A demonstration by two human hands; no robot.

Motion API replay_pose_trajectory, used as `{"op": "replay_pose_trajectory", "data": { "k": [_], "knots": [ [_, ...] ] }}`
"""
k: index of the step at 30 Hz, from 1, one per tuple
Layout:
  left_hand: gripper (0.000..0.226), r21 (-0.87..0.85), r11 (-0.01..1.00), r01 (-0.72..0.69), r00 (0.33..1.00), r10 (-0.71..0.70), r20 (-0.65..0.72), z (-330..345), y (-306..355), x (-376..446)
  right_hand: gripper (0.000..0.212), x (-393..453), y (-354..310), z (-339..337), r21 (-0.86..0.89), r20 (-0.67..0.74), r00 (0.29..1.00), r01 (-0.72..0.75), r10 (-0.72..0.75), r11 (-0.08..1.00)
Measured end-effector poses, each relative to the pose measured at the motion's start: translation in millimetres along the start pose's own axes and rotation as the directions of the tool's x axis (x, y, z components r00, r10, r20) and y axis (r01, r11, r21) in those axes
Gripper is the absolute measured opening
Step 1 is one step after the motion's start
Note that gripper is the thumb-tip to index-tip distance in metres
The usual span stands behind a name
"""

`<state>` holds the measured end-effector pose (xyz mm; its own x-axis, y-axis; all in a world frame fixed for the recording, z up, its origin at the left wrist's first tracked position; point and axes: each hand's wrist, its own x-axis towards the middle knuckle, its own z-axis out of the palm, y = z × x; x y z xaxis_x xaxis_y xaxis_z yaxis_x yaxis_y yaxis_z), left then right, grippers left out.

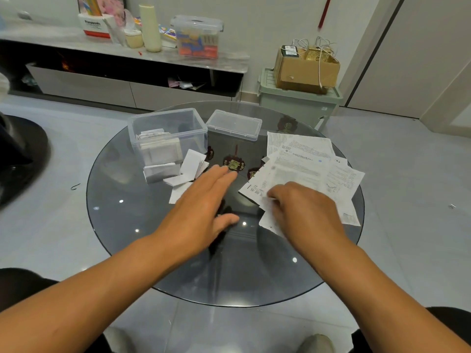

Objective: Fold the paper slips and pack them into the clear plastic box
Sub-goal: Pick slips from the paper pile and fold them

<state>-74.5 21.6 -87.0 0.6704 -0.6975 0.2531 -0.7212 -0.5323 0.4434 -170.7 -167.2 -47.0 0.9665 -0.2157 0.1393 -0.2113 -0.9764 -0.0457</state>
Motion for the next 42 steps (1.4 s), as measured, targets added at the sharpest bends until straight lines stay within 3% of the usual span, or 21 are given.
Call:
{"op": "replay_pose_trajectory", "data": {
  "k": [3, 8, 10, 12, 14, 18, 21, 23, 27, 29, 32, 34, 39, 42],
  "knots": [
    [0.077, -0.101, 0.983, -0.15, 0.987, 0.155, 0.042, 5.9, 9.1, -1.0, 0.018, -4.5, -15.1, 7.5, 0.17, 0.036, 0.99, 0.127, -0.135, 0.977],
    [0.027, -0.201, 0.978, -0.056, 0.995, 0.07, 0.068, 7.0, 2.6, 3.9, 0.01, -7.5, -17.6, 4.1, 0.612, 0.095, 0.988, 0.035, -0.118, 0.79],
    [0.025, -0.197, 0.98, -0.008, 0.998, 0.02, 0.059, 5.2, -0.6, 5.6, 0.033, -6.2, -4.6, -7.7, 0.695, 0.255, 0.949, -0.049, -0.183, 0.717],
    [0.023, -0.242, 0.969, 0.05, 0.998, -0.038, 0.052, 3.7, -2.1, 7.2, 0.067, -6.0, 15.6, -20.7, 0.656, 0.419, 0.869, -0.088, -0.265, 0.749],
    [0.007, -0.318, 0.942, 0.112, 0.993, -0.096, 0.067, 1.2, -2.5, 8.6, 0.082, -4.8, 35.0, -27.7, 0.592, 0.483, 0.834, -0.087, -0.266, 0.802],
    [0.006, -0.41, 0.889, 0.205, 0.979, -0.187, 0.084, -0.5, 0.5, 9.2, 0.055, 4.3, 47.0, -22.3, 0.627, 0.41, 0.91, -0.226, -0.068, 0.745],
    [0.027, -0.444, 0.859, 0.255, 0.967, -0.233, 0.104, 1.4, 1.9, 10.1, 0.033, 10.8, 39.4, -5.9, 0.699, 0.35, 0.934, -0.316, 0.078, 0.642],
    [0.047, -0.379, 0.889, 0.258, 0.966, -0.246, 0.08, 3.1, 3.4, 11.1, 0.038, 11.3, 31.1, 4.6, 0.685, 0.347, 0.929, -0.344, 0.127, 0.643],
    [0.074, -0.107, 0.987, 0.115, 0.99, -0.123, -0.066, 3.2, 4.9, 8.3, 0.064, 9.0, 14.5, 15.3, 0.526, 0.276, 0.943, -0.309, 0.185, 0.792],
    [0.069, 0.076, 0.997, -0.006, 0.997, 0.012, -0.079, 1.4, 1.6, 8.2, 0.065, 8.7, 12.4, 18.3, 0.484, 0.233, 0.945, -0.316, 0.228, 0.816],
    [0.052, 0.111, 0.987, -0.118, 0.993, 0.114, 0.037, 1.4, 0.5, 8.4, 0.057, 9.8, 14.5, 20.5, 0.46, 0.191, 0.942, -0.334, 0.276, 0.823],
    [0.06, 0.132, 0.984, -0.119, 0.985, 0.1, 0.138, 3.4, 1.5, 7.0, 0.054, 11.1, 15.0, 18.7, 0.513, 0.217, 0.931, -0.365, 0.294, 0.777],
    [0.041, 0.055, 0.995, -0.088, 0.987, 0.08, 0.138, 0.3, 0.7, 9.4, 0.044, 10.4, 7.8, 10.6, 0.769, 0.172, 0.951, -0.293, 0.256, 0.569],
    [0.057, -0.05, 0.999, 0.02, 0.99, -0.012, 0.141, -2.6, 1.1, 8.9, 0.031, 10.3, -0.5, 6.6, 0.872, 0.122, 0.965, -0.217, 0.234, 0.439]
  ]
}}
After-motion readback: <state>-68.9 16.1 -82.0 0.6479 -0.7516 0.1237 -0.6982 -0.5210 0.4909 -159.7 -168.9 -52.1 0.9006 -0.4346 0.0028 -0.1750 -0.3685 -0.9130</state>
